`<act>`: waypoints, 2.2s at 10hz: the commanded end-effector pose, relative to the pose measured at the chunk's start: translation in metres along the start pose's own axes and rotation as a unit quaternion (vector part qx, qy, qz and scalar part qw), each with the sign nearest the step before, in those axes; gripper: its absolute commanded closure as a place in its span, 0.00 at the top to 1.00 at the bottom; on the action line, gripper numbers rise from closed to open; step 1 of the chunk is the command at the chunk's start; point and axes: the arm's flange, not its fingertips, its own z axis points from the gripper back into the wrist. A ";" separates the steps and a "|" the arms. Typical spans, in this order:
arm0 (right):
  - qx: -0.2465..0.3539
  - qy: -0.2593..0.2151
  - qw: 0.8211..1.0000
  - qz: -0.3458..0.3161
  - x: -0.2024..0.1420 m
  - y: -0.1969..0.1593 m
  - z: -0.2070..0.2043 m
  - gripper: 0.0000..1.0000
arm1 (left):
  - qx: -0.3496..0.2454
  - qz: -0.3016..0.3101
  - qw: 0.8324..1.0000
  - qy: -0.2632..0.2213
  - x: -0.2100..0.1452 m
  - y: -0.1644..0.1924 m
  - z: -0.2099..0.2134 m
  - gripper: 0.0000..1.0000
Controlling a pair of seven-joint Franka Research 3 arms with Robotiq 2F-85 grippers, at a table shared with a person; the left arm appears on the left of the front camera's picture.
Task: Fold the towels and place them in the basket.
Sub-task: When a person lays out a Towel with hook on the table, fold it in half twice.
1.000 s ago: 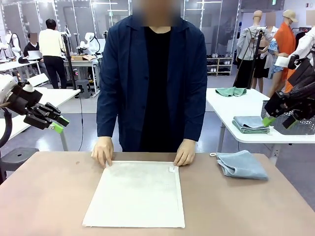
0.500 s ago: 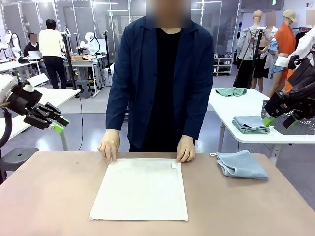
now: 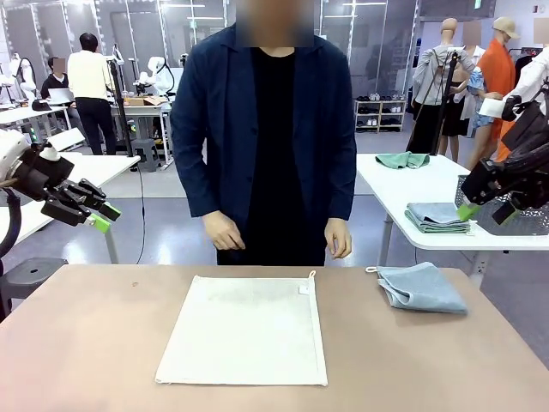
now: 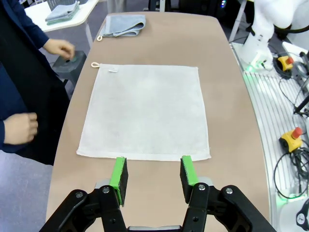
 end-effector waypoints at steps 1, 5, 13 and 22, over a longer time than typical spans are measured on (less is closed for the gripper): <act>-0.002 -0.009 0.997 0.078 0.007 0.022 -0.002 0.69 | 0.015 0.001 0.999 0.041 0.027 -0.010 0.000 0.57; -0.021 -0.018 0.950 0.310 0.030 0.125 -0.029 0.69 | 0.039 -0.039 0.985 0.164 0.119 -0.048 -0.033 0.57; 0.010 0.109 0.738 0.666 -0.011 0.247 -0.125 1.00 | 0.028 -0.064 0.919 0.389 0.166 -0.121 -0.137 1.00; 0.021 0.150 0.712 0.686 -0.013 0.252 -0.164 1.00 | 0.025 -0.071 0.907 0.414 0.141 -0.150 -0.163 1.00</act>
